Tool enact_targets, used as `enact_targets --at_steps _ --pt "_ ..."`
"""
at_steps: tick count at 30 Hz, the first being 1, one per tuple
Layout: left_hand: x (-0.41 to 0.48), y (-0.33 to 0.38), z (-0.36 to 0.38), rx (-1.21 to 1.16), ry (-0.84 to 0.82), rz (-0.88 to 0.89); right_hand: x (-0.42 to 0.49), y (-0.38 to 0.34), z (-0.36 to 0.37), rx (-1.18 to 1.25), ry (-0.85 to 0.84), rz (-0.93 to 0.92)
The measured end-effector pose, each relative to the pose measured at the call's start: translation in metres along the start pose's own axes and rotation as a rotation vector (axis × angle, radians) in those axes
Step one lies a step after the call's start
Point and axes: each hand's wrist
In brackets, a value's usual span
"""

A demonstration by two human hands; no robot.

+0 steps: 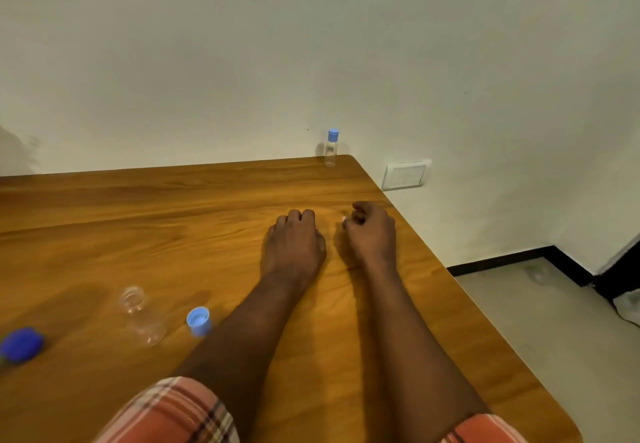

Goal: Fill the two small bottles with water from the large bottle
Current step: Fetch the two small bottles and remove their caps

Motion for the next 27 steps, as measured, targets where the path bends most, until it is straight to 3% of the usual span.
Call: enact_targets --at_steps 14,27 --pt "0.126 -0.011 0.057 0.095 0.023 -0.031 0.143 -0.002 0.088 -0.050 0.040 -0.028" --pt "0.138 -0.008 0.065 0.127 0.051 -0.034 0.182 -0.007 0.115 -0.101 0.006 -0.053"
Point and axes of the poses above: each hand's wrist, its own x-axis towards the middle knuckle, its own z-axis out of the palm, y = z × x, and after that the axes turned 4 degrees about y, right-handed
